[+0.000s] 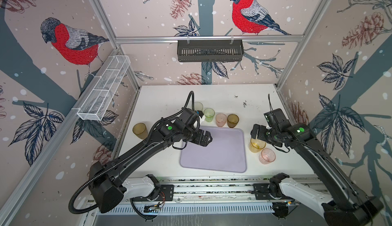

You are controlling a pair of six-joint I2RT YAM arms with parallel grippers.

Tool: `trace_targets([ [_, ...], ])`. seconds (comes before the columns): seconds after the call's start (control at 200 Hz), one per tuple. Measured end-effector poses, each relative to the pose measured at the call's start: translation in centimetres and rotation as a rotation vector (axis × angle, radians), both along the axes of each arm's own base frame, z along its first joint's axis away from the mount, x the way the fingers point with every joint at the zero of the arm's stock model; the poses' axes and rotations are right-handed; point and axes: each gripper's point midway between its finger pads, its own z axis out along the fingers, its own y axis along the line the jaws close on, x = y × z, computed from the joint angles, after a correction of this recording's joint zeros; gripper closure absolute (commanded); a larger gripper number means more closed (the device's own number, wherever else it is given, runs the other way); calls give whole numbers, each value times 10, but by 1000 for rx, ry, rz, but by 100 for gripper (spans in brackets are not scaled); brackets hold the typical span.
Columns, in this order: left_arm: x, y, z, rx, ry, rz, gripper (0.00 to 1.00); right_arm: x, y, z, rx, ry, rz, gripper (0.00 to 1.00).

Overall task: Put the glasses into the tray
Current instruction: 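Move the right gripper over the light pink cup beside the yellow cup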

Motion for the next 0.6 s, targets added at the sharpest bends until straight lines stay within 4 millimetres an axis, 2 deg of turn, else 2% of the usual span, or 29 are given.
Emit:
trace_targets([
  [0.29, -2, 4, -2, -22, 8, -11, 3, -27, -8, -36, -9, 82, -31, 10],
  [0.6, -7, 5, -4, -36, 18, -25, 3, -42, -9, -67, -13, 155, -36, 20],
])
